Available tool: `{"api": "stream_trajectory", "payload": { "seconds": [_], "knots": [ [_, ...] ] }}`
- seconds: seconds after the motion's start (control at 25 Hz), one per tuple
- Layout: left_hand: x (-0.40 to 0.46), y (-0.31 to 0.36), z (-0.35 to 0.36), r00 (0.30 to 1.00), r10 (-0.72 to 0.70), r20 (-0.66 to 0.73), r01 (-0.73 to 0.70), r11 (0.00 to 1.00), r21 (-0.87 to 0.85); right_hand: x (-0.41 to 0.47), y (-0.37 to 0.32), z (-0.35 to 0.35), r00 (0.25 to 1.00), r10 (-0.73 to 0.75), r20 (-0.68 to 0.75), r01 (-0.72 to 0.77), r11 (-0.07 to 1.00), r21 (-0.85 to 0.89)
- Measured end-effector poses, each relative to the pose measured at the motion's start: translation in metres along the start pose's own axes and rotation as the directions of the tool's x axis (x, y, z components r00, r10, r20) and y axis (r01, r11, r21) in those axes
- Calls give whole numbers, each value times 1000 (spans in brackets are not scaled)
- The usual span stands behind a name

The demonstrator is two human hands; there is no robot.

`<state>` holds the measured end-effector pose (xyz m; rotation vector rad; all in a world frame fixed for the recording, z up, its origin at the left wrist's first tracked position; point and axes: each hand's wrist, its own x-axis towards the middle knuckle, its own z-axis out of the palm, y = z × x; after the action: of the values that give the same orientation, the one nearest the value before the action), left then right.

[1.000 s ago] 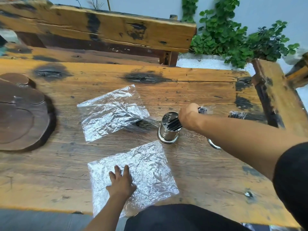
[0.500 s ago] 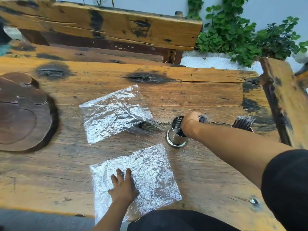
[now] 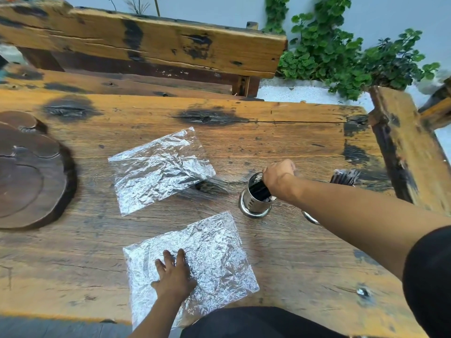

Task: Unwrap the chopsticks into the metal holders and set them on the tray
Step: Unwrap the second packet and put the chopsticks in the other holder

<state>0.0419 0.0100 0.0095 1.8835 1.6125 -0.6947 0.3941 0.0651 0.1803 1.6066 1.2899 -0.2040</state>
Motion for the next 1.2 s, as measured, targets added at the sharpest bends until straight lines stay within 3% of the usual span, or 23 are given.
{"api": "stream_trajectory", "payload": {
  "seconds": [0.2, 0.28, 0.44, 0.56, 0.68, 0.8, 0.88, 0.96, 1.04, 1.2],
  "knots": [
    [-3, 3, -1, 1000, -3, -5, 3, 1000, -20, -6, 9, 9, 996, 20, -84, -12, 996, 84],
    [-4, 2, -1, 1000, -3, -10, 3, 1000, -12, -11, 18, 14, 985, -39, -169, 60, 991, 119],
    [-6, 3, -2, 999, 17, -49, -17, 1000, 0, -31, 19, 30, 824, -171, -540, 380, 874, 303],
    [-10, 3, 1, 998, 30, -63, -29, 999, 27, -47, 3, 47, 744, -49, -667, 368, 863, 347],
    [-19, 3, 7, 997, 27, -72, -24, 999, 32, -56, 5, 62, 744, 333, -579, 173, 741, 649],
    [-28, 6, 15, 996, 25, -88, -24, 1000, 7, -62, 5, 80, 741, 610, -281, 57, 359, 931],
    [-34, 7, 22, 996, 22, -88, -22, 1000, 1, -62, -8, 93, 764, 643, -52, 20, 58, 998],
    [-39, 7, 25, 997, 4, -81, -5, 1000, -13, -64, -26, 101, 766, 640, 70, 18, -130, 991],
    [-42, 7, 26, 997, -4, -76, 3, 1000, -18, -63, -38, 108, 798, 601, 48, 77, -181, 980],
    [-47, 10, 24, 998, -15, -68, 13, 1000, -25, -53, -41, 108, 905, 403, -134, 215, -162, 963]
  ]
}}
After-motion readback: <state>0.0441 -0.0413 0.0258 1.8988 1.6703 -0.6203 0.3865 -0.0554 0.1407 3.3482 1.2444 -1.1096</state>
